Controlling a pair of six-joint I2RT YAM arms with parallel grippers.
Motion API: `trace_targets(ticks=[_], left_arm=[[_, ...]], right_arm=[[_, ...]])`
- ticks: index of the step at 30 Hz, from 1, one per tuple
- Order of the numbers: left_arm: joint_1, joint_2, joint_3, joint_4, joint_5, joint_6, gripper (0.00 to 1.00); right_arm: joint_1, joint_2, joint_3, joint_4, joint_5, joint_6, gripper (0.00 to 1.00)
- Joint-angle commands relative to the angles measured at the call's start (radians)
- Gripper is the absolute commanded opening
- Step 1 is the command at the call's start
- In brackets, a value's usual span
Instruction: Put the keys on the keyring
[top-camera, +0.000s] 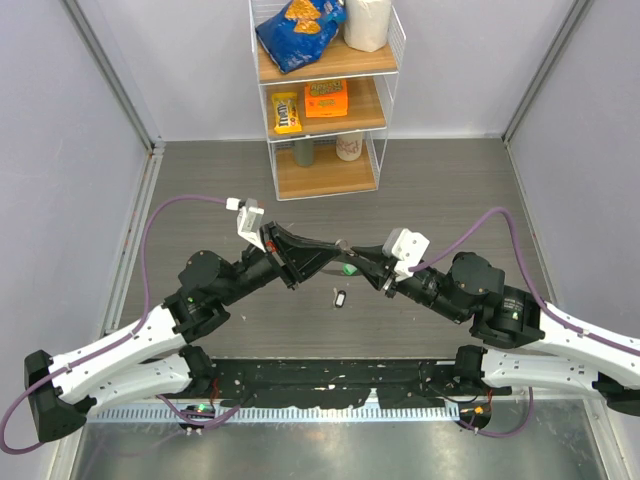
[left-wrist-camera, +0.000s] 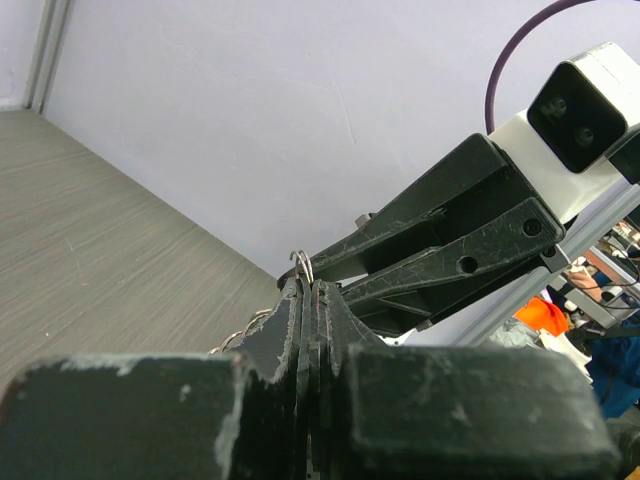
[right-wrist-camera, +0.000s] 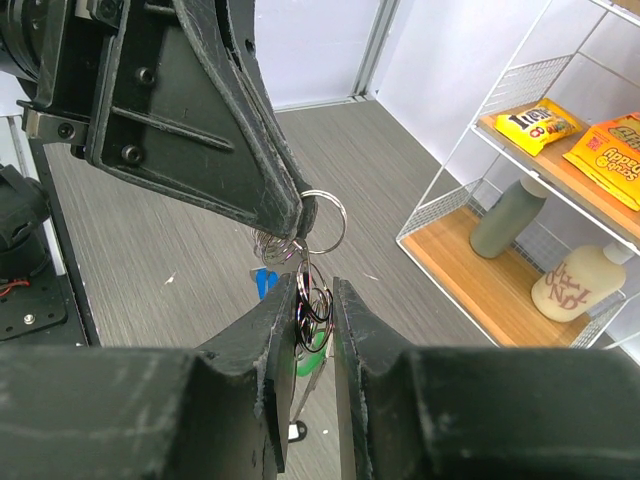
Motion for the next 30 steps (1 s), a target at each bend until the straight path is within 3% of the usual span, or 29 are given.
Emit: trace_targets(ticks=[1,9,20,30], left_arm=[[0.004,-0.003,0.003,0.085,0.022,0.001,0.0],[0.006,-0.014,0.006,0.074,0.05,0.023,0.0],[0.006,-0.044,0.015,0.024,0.153,0.083,0.0],[0.004,-0.081,-0.017,0.028,0.162,0.089,0.0]], right_arm=[[0.008,-0.018,-0.001,0.074,-0.023,-0.002,0.05],[0.009,-0.022,-0.012,0.044,-0.046,0.01,0.05],[0.009,-0.094,-0.05,0.01,-0.098,0.044,0.21],[0.009,-0.128,-0.112,0.025,-0.19,0.058,0.31]])
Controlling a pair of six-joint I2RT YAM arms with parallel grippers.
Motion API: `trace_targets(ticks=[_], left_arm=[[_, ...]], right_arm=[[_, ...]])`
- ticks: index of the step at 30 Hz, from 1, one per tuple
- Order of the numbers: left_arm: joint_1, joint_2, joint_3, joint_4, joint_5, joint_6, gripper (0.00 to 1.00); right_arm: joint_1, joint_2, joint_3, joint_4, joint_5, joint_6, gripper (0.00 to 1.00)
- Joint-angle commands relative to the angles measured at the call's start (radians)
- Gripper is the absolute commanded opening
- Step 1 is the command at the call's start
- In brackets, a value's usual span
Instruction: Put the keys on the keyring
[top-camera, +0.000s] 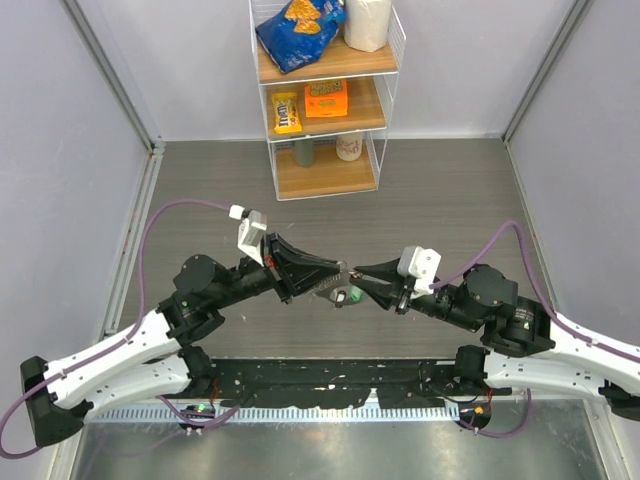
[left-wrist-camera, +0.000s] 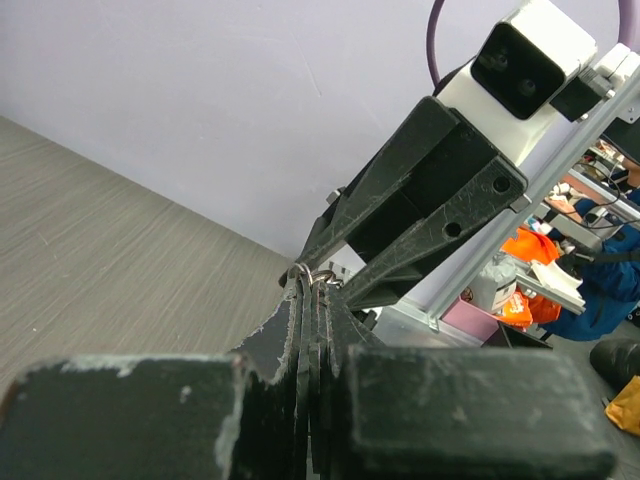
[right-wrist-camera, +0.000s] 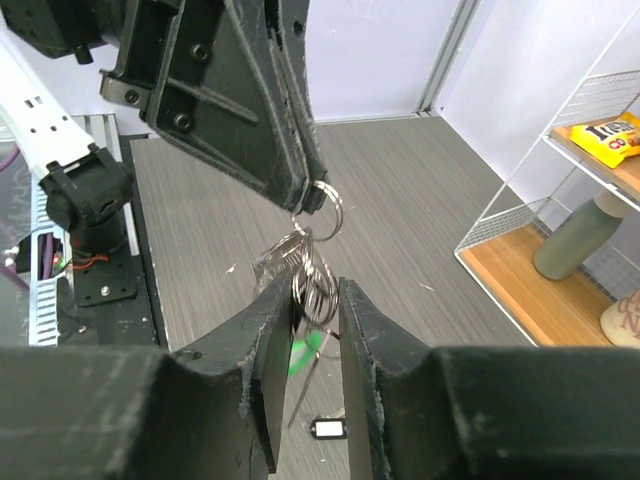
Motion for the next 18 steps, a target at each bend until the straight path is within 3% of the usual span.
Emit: trace_targets(ticks=[1,10,18], left_arm=[[0.003,-0.037,0.003,0.067,0.009,0.015,0.0],[0.003,-0.045,-0.003,0.062,0.017,0.018,0.0],[0.003,-0.049,0.006,0.027,0.066,0.025,0.0]], right_arm=[[0.004,-0.024,-0.029,0.027,-0.083,0.005,0.33],[0.004,-0.041,-0.055,0.044,-0.134,0.002,0.35],[0.004,-0.072,-0.003,0.006,-0.145,-0.002,0.43]])
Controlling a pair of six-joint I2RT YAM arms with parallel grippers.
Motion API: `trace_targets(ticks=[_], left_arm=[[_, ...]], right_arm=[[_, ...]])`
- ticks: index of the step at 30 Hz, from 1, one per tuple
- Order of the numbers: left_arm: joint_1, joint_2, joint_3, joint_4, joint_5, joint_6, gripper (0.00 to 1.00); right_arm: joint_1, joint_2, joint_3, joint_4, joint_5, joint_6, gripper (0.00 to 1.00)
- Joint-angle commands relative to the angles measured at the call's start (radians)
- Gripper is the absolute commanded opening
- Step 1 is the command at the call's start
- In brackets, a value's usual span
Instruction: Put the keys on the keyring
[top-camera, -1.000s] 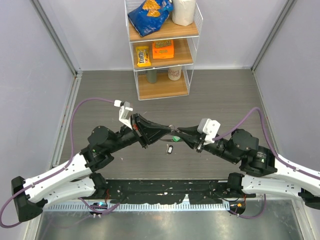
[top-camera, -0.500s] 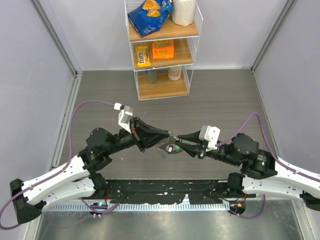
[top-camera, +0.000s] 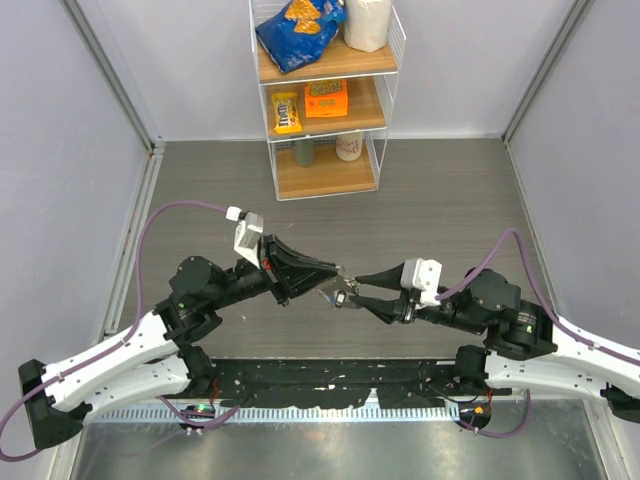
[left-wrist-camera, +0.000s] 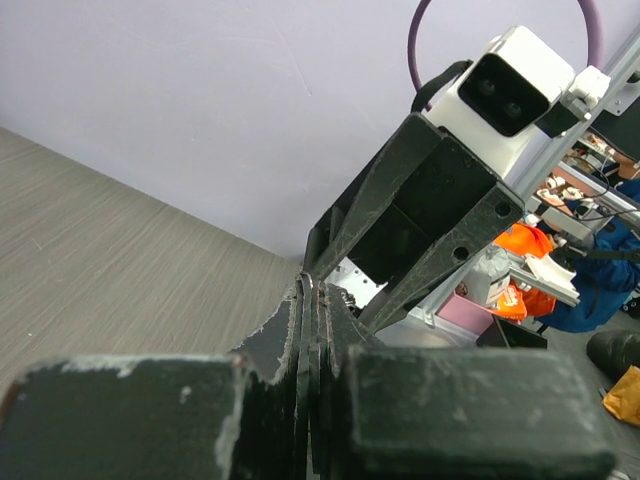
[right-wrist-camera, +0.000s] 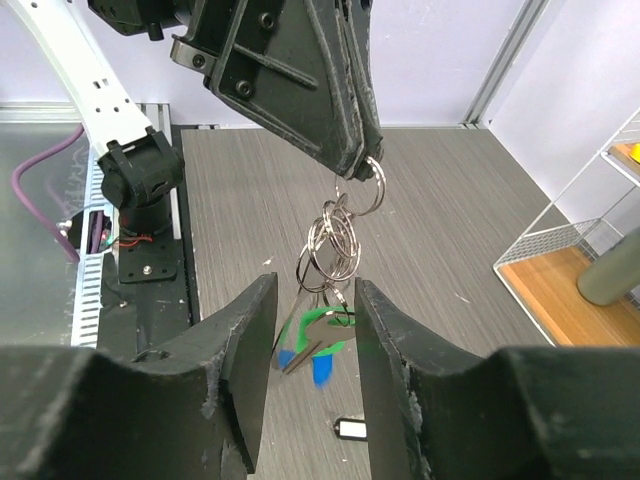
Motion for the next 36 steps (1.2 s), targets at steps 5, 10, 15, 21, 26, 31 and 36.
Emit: trace_targets(ticks=[5,10,15,21,26,31,36], left_arm=[[0.003,-0.045,0.022,-0.028,0.086,0.053,0.0],[0.003,-0.075,0.019,-0.074,0.112,0.079,0.0],[0.003,-0.092,0.011,-0.083,0.146,0.082,0.0],[0.003,-0.091,0.028,-0.114,0.233,0.099,0.0],[0.003,-0.103,0.034,-0.158,0.275,0.128,0.0],[0.003,-0.115,0.028,-0.17,0.278,0.137,0.0],[0.003,-0.118,0.023,-0.166,0.289,0.135,0.0]], right_arm=[[0.004,-0.007,0.14,-0.08,-0.026,-0.005,0.46],[0.004,0.005,0.204,-0.141,-0.026,0.003,0.5],[0.004,0.035,0.232,-0.184,-0.093,0.017,0.53],[0.004,0.123,0.304,-0.259,-0.145,0.017,0.53],[0.002,0.163,0.35,-0.286,-0.193,0.018,0.46],[0.004,0.194,0.374,-0.302,-0.246,0.024,0.42],[0.004,0.221,0.373,-0.304,-0.263,0.037,0.38]])
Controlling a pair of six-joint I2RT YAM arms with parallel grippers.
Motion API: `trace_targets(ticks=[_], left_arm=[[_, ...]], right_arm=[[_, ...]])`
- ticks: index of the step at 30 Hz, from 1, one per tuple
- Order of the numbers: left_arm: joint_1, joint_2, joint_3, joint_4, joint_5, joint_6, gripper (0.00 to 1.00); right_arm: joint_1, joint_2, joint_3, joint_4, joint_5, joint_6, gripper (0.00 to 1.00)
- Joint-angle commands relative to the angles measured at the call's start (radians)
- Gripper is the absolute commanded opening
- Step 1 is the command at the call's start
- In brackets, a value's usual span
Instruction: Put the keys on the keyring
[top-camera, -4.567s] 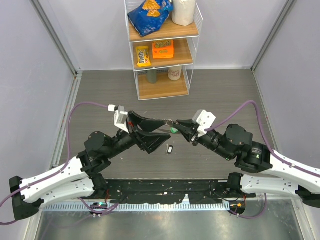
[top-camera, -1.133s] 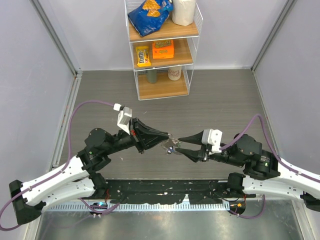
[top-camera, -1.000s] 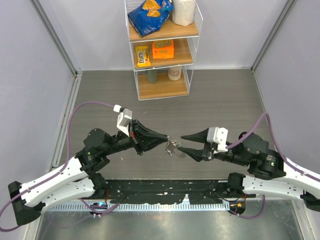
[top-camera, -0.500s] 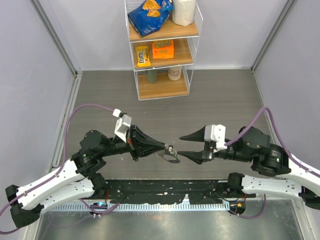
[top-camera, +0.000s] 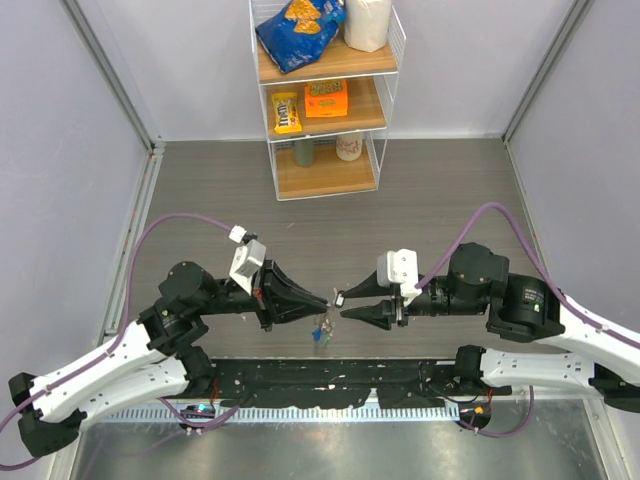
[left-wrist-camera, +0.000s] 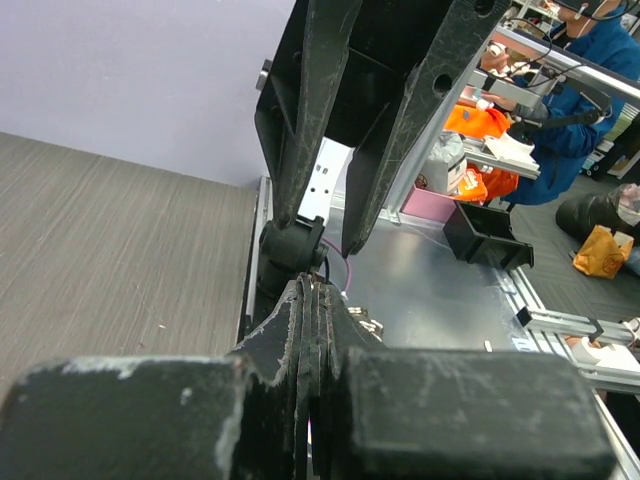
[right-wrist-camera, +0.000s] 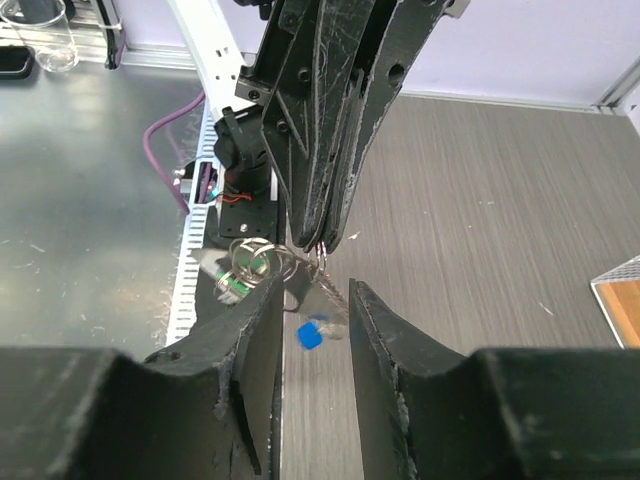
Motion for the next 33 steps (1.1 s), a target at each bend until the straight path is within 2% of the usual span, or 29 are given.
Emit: trace_targets(ticks=[1,3,28,33], left_arm=[[0.002,-0.015,0.025,0.037,0.032,0.008,0.0],[0.002,-0.015,0.019,0.044,0.036,0.003,0.0],[0.001,-0.015,0.013,0.081,0.05,-0.02,0.0],[0.001,-0.012,0.016,0.086,0.055,-0.018,0.0]], right_arm=[[0.005,0.014,0.033,0.014,-0.03,0.03,0.36],[0.005,0.017,0.027,0.036,-0.024,0.044,0.33],[0.004,0.074,0.001,0.089,-0.073,0.059,0.33],[0.004,0.08,0.0,0.089,-0.081,0.058,0.22]])
